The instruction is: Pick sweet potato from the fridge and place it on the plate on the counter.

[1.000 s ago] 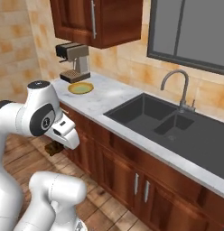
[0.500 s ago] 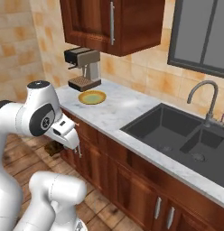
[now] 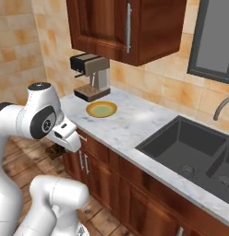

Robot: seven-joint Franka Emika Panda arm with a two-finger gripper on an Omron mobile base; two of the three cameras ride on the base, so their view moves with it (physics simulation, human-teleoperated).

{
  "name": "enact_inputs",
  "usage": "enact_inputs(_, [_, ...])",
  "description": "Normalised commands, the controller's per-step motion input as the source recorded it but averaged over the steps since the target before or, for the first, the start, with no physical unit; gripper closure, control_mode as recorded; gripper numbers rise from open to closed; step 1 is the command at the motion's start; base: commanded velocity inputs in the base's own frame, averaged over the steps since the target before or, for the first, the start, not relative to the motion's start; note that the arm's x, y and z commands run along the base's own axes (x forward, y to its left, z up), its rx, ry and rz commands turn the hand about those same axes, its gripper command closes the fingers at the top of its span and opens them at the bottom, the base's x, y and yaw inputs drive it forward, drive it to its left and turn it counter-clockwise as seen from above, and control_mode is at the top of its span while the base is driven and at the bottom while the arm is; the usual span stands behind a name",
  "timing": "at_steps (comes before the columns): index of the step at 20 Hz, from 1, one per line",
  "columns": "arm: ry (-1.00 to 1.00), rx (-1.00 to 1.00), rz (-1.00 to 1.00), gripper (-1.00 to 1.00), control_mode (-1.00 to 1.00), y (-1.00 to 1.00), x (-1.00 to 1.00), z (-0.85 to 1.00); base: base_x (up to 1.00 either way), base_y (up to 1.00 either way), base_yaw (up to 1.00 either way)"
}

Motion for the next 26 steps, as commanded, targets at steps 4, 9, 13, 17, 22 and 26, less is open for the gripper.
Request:
enact_inputs(4, [0.00, 0.00, 0.00, 1.00, 1.00, 0.00, 0.00, 0.00, 0.64, 0.22, -0.01])
enact_inputs(9, [0.00, 0.00, 0.00, 1.00, 1.00, 0.00, 0.00, 0.00, 0.61, 0.25, -0.03])
enact_inputs(13, [0.00, 0.00, 0.00, 1.00, 1.00, 0.00, 0.00, 0.00, 0.48, 0.15, -0.04])
enact_inputs(17, [0.00, 0.00, 0.00, 1.00, 1.00, 0.00, 0.00, 0.00, 0.45, 0.19, -0.05])
enact_inputs(22, [0.00, 0.00, 0.00, 1.00, 1.00, 0.00, 0.00, 0.00, 0.55, 0.24, -0.07])
enact_inputs(26, [0.00, 0.00, 0.00, 1.00, 1.00, 0.00, 0.00, 0.00, 0.56, 0.15, -0.08])
